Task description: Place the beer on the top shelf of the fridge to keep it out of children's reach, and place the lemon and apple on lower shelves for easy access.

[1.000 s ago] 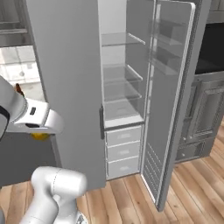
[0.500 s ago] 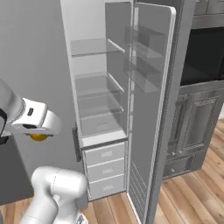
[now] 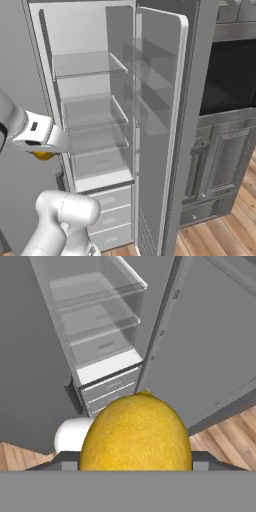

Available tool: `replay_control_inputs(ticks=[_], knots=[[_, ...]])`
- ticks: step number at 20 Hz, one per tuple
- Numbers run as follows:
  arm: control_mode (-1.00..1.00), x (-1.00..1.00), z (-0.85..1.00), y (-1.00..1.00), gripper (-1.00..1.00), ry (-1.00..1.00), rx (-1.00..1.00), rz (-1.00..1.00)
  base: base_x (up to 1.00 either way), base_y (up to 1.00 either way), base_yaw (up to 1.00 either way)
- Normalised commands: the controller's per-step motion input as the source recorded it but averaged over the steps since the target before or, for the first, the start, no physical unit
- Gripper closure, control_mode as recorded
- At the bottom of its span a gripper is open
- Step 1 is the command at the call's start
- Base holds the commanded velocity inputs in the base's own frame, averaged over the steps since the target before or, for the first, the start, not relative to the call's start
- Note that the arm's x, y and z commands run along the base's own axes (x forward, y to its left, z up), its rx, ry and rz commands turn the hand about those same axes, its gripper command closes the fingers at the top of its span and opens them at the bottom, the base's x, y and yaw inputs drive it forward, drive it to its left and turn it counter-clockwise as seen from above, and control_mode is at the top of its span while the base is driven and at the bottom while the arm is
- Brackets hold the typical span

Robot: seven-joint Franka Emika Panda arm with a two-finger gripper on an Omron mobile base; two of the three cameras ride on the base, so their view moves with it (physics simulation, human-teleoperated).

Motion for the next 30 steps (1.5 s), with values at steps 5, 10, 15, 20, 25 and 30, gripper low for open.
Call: replay_control_inputs(ticks=[5,10,15,20,25,30], knots=[[1.0,0.0,0.0,0.0,1.0,0.0,0.0,0.0,0.58,-0.16,0.19],[1.0,0.0,0.0,0.0,1.0,0.0,0.0,0.0,0.62,-0.02,0.27],[1.0,0.0,0.0,0.0,1.0,0.0,0.0,0.0,0.65,-0.18,0.29],[1.0,0.0,0.0,0.0,1.0,0.0,0.0,0.0,0.68,-0.18,0.29],[1.0,0.0,0.0,0.0,1.0,0.0,0.0,0.0,0.66,-0.13,0.31],[1.0,0.0,0.0,0.0,1.0,0.0,0.0,0.0,0.6,-0.14,0.3]])
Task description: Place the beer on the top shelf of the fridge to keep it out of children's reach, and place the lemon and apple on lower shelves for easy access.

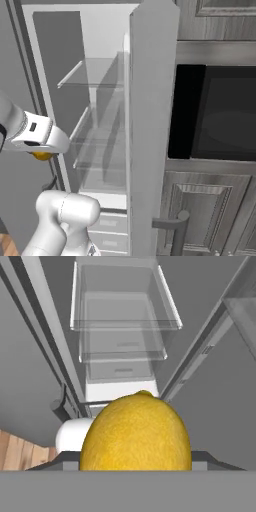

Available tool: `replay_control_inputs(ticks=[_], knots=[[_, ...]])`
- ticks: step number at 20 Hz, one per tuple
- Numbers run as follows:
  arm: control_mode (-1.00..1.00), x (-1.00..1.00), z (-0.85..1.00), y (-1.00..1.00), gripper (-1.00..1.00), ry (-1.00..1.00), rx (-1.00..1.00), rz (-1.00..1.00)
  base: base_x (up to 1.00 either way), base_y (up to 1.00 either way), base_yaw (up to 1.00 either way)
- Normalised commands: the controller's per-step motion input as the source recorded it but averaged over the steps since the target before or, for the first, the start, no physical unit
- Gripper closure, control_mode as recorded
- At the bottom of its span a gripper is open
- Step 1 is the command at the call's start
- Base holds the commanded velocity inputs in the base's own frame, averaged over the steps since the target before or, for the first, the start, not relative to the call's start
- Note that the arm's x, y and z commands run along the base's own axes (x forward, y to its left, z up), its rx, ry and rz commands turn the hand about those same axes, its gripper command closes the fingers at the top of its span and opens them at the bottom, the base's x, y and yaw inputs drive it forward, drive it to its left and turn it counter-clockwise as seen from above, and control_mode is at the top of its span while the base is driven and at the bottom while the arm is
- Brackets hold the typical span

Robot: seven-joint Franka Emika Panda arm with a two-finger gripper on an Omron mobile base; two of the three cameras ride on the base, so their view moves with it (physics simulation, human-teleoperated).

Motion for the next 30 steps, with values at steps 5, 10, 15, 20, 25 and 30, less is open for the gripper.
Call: replay_control_inputs(ticks=[5,10,15,20,25,30], knots=[[1.0,0.0,0.0,0.0,1.0,0.0,0.0,0.0,0.51,-0.15,0.24],[-1.0,0.57,-0.39,-0.04,1.0,0.0,0.03,0.13,0.0,0.0,0.0],[-1.0,0.63,-0.44,0.0,1.0,-0.01,0.0,0.06,0.0,0.0,0.0],[-1.0,0.64,-0.38,0.0,1.0,-0.01,0.0,0.02,0.0,0.0,0.0],[-1.0,0.68,-0.3,-0.1,1.0,0.0,0.01,0.0,0.0,0.0,0.0],[-1.0,0.5,-0.21,-0.2,1.0,0.0,0.02,0.01,0.0,0.0,0.0]])
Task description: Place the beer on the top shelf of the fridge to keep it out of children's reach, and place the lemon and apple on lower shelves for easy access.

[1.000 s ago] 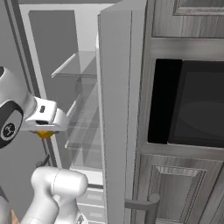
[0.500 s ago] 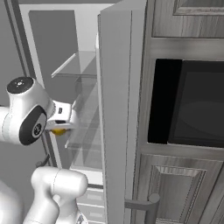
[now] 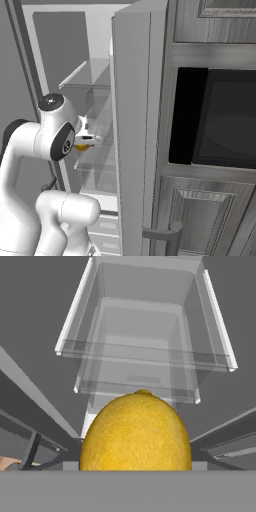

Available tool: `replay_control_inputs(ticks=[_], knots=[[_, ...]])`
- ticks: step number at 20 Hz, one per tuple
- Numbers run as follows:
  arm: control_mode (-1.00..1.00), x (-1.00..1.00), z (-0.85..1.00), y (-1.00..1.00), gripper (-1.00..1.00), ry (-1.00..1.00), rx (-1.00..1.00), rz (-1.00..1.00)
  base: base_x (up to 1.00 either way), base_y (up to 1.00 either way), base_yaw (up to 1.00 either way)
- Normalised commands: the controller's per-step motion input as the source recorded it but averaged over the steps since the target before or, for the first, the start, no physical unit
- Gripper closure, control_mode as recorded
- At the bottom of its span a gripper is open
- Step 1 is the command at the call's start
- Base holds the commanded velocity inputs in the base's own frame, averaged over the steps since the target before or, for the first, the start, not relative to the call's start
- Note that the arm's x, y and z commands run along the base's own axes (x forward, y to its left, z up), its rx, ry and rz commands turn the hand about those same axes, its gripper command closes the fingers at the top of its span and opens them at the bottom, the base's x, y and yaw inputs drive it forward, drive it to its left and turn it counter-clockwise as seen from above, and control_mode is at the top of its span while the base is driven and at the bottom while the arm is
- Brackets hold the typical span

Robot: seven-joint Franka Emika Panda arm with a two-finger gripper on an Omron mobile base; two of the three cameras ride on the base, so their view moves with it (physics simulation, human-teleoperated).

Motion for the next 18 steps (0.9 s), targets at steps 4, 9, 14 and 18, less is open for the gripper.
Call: replay_control_inputs(ticks=[4,9,14,18], knots=[[-1.0,0.47,-0.23,-0.16,1.0,0.0,0.02,0.02,0.0,0.0,0.0],[-1.0,0.47,-0.25,-0.13,1.0,-0.01,0.01,0.02,0.0,0.0,0.0],[-1.0,0.47,-0.27,-0.1,1.0,0.0,0.0,0.02,0.0,0.0,0.0],[-1.0,0.48,-0.26,-0.05,1.0,0.0,0.0,0.01,0.0,0.0,0.0]])
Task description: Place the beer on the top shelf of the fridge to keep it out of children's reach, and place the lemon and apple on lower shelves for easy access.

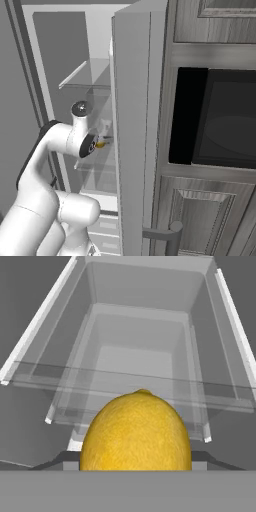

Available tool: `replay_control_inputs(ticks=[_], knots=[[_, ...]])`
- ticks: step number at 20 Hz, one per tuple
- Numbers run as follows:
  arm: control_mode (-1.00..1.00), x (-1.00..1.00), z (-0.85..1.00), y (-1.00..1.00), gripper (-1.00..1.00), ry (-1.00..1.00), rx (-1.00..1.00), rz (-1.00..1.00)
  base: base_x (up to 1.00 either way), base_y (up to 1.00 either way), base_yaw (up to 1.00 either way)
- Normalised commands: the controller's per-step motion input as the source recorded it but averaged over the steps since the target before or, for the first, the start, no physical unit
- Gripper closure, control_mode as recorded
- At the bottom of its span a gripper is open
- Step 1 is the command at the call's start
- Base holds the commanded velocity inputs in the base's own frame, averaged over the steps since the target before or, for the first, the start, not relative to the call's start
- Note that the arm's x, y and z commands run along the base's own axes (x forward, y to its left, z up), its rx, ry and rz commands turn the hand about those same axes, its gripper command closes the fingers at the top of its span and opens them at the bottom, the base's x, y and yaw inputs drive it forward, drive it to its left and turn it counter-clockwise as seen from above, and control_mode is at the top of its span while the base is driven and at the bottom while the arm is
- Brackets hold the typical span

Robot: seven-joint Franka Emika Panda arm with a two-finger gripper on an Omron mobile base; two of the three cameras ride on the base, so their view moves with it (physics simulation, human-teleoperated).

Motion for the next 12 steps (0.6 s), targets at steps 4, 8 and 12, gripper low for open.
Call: replay_control_inputs(ticks=[4,8,12], knots=[[-1.0,0.54,-0.24,-0.07,1.0,0.0,0.0,0.01,0.0,0.0,0.0],[-1.0,0.6,-0.22,-0.08,1.0,0.0,0.0,0.02,0.0,0.0,0.0],[-1.0,0.62,-0.21,-0.06,1.0,0.0,0.0,0.02,0.0,0.0,0.0]])
